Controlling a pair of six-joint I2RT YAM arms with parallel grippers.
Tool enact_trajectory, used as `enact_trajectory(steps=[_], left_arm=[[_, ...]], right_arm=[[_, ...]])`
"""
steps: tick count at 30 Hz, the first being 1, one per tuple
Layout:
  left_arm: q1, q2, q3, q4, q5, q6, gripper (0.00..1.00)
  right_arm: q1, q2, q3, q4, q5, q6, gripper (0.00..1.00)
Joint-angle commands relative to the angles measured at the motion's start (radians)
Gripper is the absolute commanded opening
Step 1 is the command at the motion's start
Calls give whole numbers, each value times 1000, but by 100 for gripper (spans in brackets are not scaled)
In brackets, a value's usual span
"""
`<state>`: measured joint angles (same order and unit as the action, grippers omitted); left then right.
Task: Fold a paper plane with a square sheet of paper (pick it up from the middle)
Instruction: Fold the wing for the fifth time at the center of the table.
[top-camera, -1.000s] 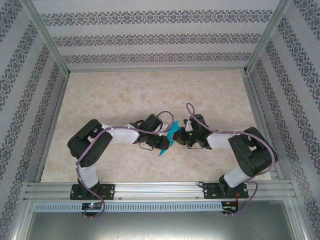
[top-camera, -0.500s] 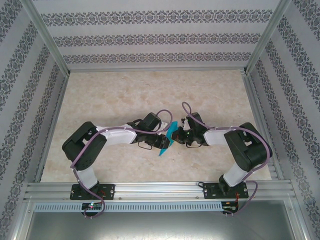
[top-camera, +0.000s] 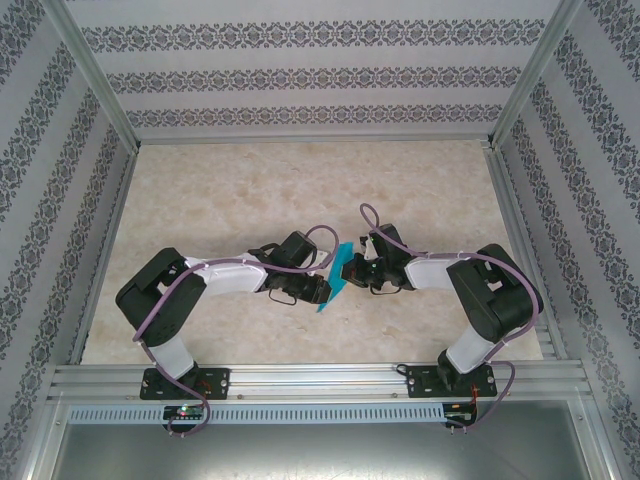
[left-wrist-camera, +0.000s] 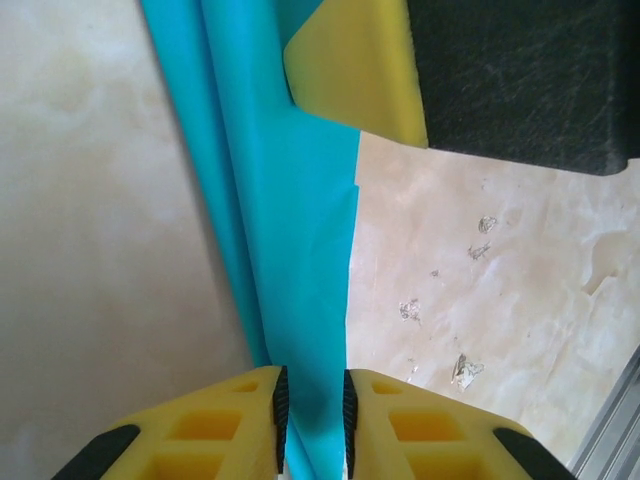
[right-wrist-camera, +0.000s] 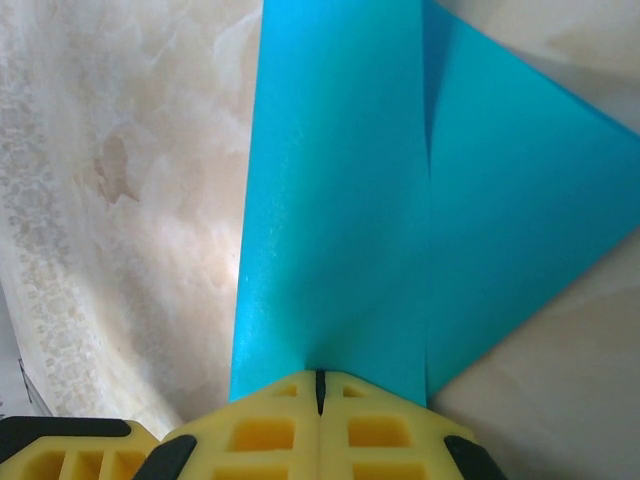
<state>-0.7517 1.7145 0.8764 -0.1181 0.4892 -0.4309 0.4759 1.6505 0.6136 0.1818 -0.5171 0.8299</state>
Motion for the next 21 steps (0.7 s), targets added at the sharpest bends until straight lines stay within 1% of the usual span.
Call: enact_trajectory(steps=[1, 9, 17, 21], left_arm=[[-9, 5, -6, -1, -4, -13, 23], [-20, 40, 14, -29, -23, 0, 19], [-46, 45, 37, -103, -103, 32, 18], [-72, 45, 56, -159, -169, 50, 19]], right_arm=[[12, 25, 3, -65, 44, -29, 2], [13, 20, -3, -69, 48, -31, 2], [14, 23, -12, -70, 54, -35, 2], [14, 27, -14, -71, 57, -38, 2]])
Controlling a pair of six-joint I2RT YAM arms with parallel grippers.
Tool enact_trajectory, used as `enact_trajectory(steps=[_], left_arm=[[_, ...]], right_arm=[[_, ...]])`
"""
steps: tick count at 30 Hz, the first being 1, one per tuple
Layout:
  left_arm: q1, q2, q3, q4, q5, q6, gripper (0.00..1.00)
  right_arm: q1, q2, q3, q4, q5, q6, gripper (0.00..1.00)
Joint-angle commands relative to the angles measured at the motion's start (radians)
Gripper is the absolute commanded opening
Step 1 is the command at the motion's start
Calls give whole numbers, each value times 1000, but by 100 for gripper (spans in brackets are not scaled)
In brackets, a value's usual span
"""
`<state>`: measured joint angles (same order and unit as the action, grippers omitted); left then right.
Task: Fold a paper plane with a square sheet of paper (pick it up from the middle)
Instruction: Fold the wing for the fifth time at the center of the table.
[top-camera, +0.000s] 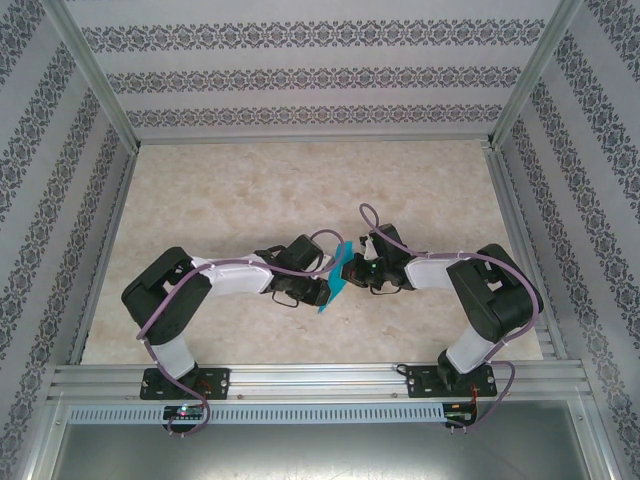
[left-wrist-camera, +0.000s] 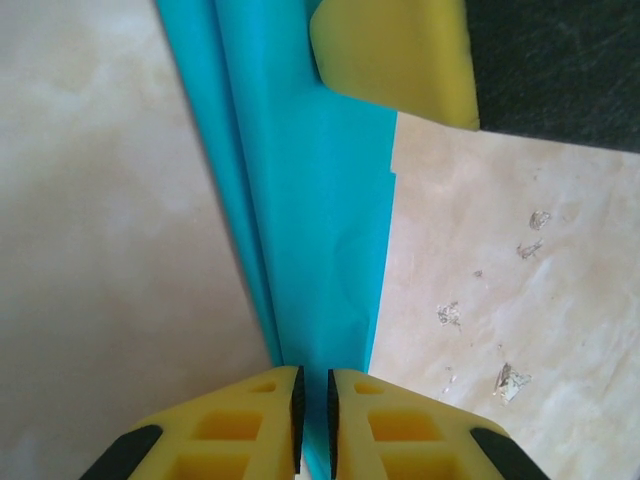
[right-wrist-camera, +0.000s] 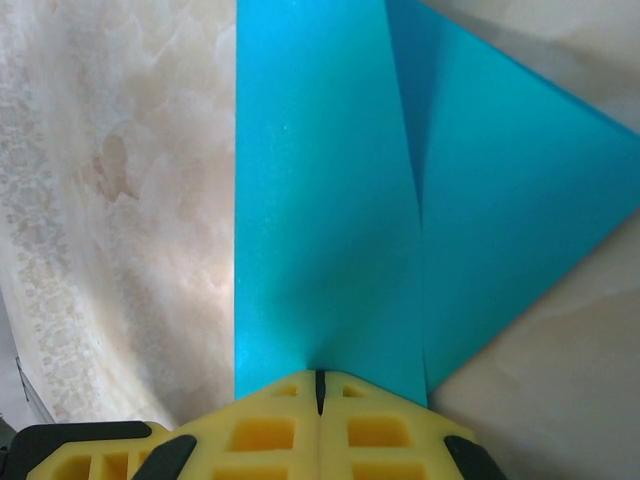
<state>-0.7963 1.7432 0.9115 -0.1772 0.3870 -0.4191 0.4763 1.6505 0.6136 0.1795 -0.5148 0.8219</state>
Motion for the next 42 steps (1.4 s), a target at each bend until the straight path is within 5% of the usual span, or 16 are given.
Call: enact_trajectory(steps=[1, 13, 42], left_arm=[[-33, 15, 23, -111, -83, 41, 19], [-114, -18, 35, -207, -235, 48, 21], [-232, -85, -118, -220, -316, -86, 20]], right_arm=[[13, 28, -14, -69, 56, -30, 2], [13, 48, -24, -68, 67, -36, 2], [5, 65, -58, -24, 59, -37, 1]])
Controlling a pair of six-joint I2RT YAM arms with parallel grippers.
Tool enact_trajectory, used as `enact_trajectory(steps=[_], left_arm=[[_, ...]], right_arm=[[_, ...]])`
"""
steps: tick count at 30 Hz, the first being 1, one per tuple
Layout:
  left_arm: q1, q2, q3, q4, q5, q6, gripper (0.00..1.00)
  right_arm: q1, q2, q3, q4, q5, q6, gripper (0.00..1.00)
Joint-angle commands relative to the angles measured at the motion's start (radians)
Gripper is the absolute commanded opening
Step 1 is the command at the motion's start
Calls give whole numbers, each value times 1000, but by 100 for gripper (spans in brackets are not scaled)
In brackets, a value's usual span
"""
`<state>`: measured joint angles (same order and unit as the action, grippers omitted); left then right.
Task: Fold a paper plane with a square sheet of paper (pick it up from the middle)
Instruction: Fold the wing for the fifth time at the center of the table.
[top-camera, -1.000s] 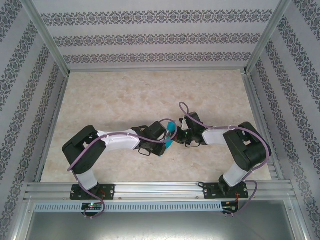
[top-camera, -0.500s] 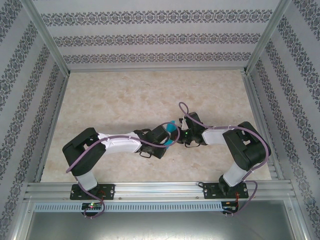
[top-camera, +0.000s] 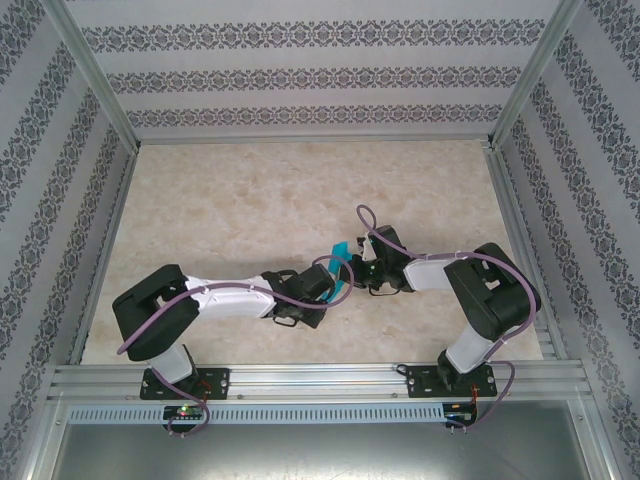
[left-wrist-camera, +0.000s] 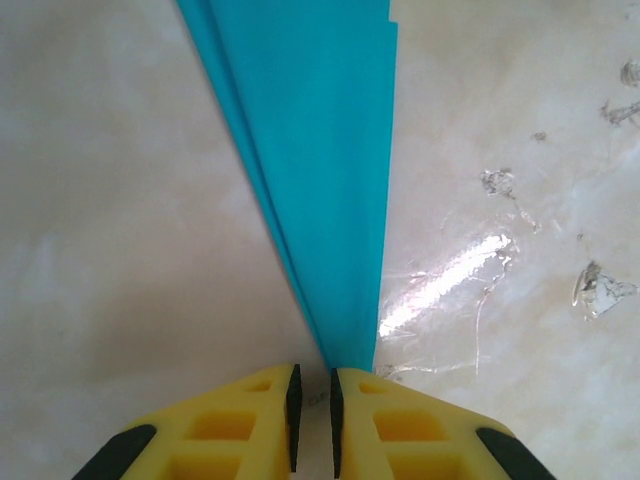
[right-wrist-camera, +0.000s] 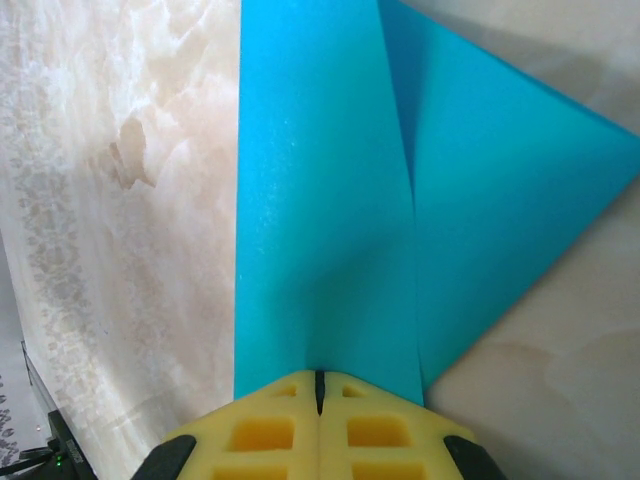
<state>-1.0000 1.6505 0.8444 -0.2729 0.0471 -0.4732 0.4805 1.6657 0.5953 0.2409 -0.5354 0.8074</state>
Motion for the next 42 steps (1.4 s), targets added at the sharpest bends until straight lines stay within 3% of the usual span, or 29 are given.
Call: enact_trajectory(steps=[1, 10, 18, 31, 42], left_arm=[[-32, 6, -53, -125, 24, -34, 20], [-26, -105, -69, -90, 26, -72, 20], [72, -212, -29, 65, 166, -73, 19], [171, 11, -10, 318, 364, -74, 16], [221, 61, -90, 371, 342, -55, 13]], right_arm=[[1, 49, -41, -83, 80, -21, 1], [3, 34, -49, -82, 74, -22, 1], [10, 18, -55, -72, 68, -14, 1], [17, 7, -65, -25, 38, 18, 1], [15, 13, -61, -8, 26, 34, 1]])
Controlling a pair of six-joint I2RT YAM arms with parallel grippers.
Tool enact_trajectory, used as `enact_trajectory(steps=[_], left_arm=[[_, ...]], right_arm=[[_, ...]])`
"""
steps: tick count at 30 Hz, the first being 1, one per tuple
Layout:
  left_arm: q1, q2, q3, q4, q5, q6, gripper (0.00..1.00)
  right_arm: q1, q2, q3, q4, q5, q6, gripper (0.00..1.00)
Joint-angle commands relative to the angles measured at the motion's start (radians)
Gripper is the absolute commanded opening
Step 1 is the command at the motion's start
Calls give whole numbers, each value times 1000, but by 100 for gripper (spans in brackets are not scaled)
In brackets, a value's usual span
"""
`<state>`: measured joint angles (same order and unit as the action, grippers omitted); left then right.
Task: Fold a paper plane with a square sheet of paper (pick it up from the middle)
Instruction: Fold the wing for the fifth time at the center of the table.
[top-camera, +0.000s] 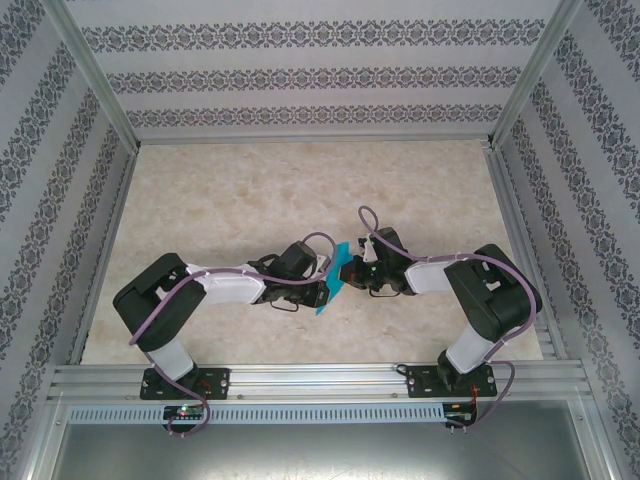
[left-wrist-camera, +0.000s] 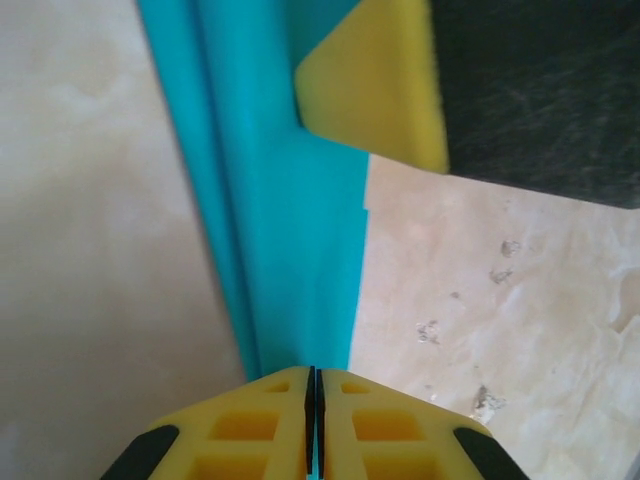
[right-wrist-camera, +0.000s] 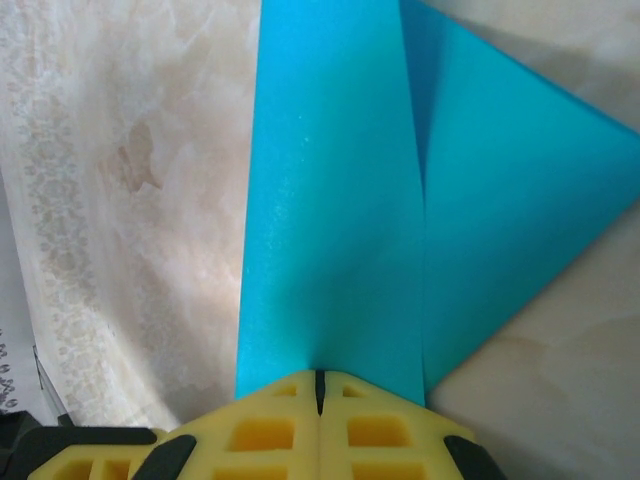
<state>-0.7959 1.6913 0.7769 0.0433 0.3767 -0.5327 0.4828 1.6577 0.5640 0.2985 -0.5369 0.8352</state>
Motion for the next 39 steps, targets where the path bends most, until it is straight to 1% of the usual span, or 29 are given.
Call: enact_trajectory(steps=[1, 4, 13, 19, 22, 26, 32, 34, 39], left_arm=[[17, 31, -24, 56, 18, 5, 13], [17, 56, -38, 64, 24, 11, 12], [18, 100, -94, 39, -52, 75, 11], [18, 113, -104, 43, -82, 95, 10], [18, 114, -102, 47, -77, 96, 10], [18, 110, -105, 50, -76, 96, 10], [18, 108, -109, 35, -76, 108, 10], [18, 108, -109, 32, -74, 109, 10], [18, 108, -118, 22, -74, 115, 11]], right_arm=[[14, 18, -30, -64, 26, 8, 1], [13, -8, -27, -65, 22, 19, 1], [15, -136, -25, -46, 11, 85, 2], [47, -192, -5, -39, 44, 134, 2], [65, -154, 6, -19, 60, 148, 2], [69, -80, 8, 73, 57, 185, 2], [71, 10, 32, 99, 97, 184, 2], [71, 36, 42, 92, 108, 173, 2], [63, 60, 79, -6, 170, 120, 2]])
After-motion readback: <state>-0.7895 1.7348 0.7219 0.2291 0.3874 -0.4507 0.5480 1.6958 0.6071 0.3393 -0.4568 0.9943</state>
